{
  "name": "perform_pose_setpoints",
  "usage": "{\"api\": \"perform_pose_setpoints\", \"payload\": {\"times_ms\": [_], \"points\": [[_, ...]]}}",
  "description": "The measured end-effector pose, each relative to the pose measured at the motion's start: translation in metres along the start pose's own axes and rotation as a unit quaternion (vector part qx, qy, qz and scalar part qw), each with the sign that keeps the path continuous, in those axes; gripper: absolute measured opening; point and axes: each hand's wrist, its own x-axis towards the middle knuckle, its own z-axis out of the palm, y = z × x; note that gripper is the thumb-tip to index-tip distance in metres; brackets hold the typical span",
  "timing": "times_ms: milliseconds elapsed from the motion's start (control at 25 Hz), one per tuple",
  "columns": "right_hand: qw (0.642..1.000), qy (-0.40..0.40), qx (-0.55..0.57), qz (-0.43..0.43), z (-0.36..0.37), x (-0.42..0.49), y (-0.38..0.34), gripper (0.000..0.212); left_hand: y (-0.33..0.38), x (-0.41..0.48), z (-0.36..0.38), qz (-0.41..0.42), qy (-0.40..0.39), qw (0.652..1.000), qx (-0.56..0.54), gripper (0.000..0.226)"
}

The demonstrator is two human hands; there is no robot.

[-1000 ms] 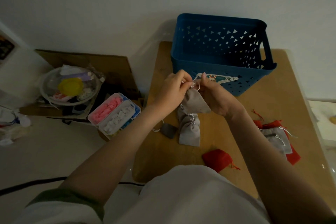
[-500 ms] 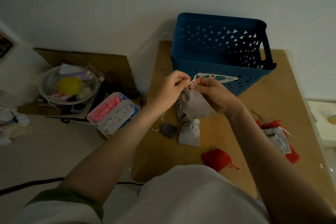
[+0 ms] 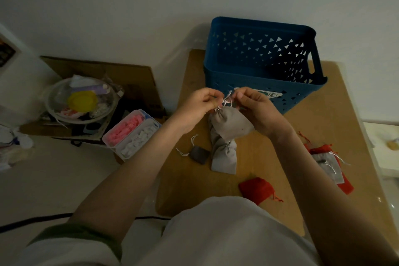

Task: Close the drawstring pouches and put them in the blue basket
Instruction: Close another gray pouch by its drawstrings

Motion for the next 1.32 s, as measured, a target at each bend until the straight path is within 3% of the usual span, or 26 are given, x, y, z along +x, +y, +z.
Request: {"api": "perform_pose_setpoints", "payload": {"times_ms": [200,440,600,800,960,1080,1160,1200,1320], "points": [[0.998,-0.001,-0.064,-0.006,0.006,0.003,-0.001,0.007,0.001,-0.001,-0.001,0.003,0.021,1.000,0.008,0.014],[0.997,0.082,0.006,-0.015,0.004,0.000,-0.004,0.020,-0.002,-0.005,-0.010,-0.007,0.089,0.993,0.080,0.020],[0.998,0.066,0.003,-0.017,0.003,-0.001,-0.002,0.012,0.001,-0.006,-0.013,-0.030,0.103,0.992,0.067,0.023],[0.990,-0.027,-0.135,-0.024,0.014,-0.001,-0.006,0.009,0.015,-0.007,-0.009,0.034,0.052,0.997,0.042,0.026],[0.990,-0.050,-0.129,-0.028,0.027,0.000,-0.006,0.012,0.029,-0.007,-0.010,0.096,0.038,0.993,0.065,0.023],[0.993,-0.027,-0.109,-0.026,0.032,0.002,-0.006,0.016,0.032,-0.007,-0.011,0.101,-0.017,0.993,0.062,0.016],[0.991,-0.040,-0.121,-0.037,0.032,0.003,-0.006,0.009,0.032,-0.007,-0.010,0.097,-0.027,0.994,0.045,0.011],[0.990,-0.047,-0.127,-0.039,0.032,0.003,-0.005,0.002,0.032,-0.005,-0.011,0.095,-0.006,0.995,0.031,0.010],[0.990,-0.055,-0.126,-0.027,0.025,0.002,-0.003,0.014,0.030,0.000,-0.016,0.058,0.109,0.992,0.017,0.008]]}}
